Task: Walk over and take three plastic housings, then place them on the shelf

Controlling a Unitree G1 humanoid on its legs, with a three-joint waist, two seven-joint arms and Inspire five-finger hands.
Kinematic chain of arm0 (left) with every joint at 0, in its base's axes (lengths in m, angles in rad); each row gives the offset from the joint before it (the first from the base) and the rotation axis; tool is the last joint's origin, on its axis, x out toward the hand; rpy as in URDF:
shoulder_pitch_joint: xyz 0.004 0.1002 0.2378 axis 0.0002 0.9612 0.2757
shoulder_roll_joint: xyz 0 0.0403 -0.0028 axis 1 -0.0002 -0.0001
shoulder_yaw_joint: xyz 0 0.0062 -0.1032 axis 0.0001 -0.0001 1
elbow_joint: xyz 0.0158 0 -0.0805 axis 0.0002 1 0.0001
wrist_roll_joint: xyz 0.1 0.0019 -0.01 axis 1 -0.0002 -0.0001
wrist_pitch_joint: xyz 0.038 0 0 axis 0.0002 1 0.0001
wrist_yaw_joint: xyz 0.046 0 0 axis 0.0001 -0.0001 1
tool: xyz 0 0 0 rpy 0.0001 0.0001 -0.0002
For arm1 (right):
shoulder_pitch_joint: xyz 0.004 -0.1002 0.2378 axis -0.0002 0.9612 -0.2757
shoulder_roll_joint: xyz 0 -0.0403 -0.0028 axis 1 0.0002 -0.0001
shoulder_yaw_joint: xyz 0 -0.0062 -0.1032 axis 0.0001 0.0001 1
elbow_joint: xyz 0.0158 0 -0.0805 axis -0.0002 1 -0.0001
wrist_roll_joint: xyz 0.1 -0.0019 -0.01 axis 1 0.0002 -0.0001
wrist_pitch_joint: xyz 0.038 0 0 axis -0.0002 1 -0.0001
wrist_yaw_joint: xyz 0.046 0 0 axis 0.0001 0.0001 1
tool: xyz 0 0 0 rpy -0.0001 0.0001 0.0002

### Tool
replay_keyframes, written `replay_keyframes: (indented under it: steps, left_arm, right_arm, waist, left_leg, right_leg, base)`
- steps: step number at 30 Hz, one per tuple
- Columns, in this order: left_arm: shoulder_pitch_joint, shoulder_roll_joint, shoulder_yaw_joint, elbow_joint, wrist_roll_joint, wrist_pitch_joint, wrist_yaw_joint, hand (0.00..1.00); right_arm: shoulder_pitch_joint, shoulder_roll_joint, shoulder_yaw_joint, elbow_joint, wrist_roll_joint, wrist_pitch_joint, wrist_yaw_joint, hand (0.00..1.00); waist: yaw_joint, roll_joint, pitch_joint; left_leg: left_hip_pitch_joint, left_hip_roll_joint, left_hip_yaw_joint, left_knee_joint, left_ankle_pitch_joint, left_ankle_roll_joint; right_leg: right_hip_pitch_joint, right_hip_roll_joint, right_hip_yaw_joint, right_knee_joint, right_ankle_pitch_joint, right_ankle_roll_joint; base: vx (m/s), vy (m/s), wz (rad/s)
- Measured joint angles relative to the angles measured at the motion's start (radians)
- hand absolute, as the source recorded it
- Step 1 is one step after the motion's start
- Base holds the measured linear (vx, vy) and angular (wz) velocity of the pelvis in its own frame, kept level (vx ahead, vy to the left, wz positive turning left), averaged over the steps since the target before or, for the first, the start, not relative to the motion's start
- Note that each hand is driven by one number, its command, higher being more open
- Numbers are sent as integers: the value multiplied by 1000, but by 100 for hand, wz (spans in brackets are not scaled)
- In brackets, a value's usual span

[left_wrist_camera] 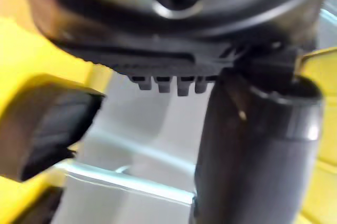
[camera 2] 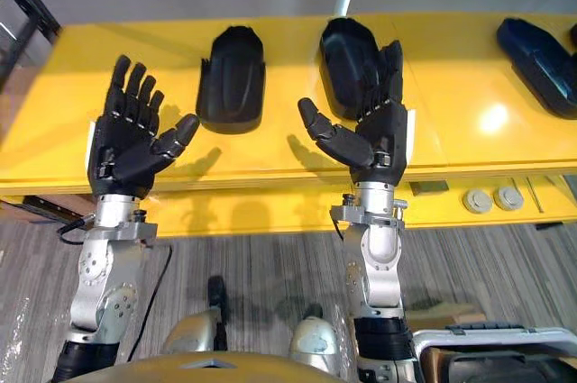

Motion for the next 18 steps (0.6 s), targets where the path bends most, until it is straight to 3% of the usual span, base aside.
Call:
replay_keyframes:
  steps: [2,6,15,18]
  left_arm:
    - [35,-8,22,-35,0,-20,-53,100]
    - [94,-19,58,-42,-1,-20,-97,100]
    - [146,-23,114,-42,-41,-15,-111,100]
    - [144,-23,108,-41,-19,-8,-55,100]
  right_arm:
    - [25,8,-3,0,2,-1,1,100]
    - [62,33,-19,0,1,2,4,100]
    - [83,34,-29,0,2,16,3,100]
    - [83,34,1,0,10,16,7,100]
  waist:
    - [-2,17,-24]
    - [-7,23,-42]
    - [0,-12,-65]
    - [-3,-20,-74]
  left_leg:
    - [5,0,1,0,-5,0]
    - [6,5,1,0,-10,-6]
    - [6,7,11,0,-10,-5]
    - [10,8,18,0,-10,-5]
  right_leg:
    - [16,4,-2,-25,13,0]
    - [40,16,-8,-72,35,-6]
    - [42,20,0,-91,52,-1]
    - [42,20,7,-90,52,-1]
  base:
    - [0,0,0]
    - [0,0,0]
    - [2,-2,-1]
    - [-1,-9,-6]
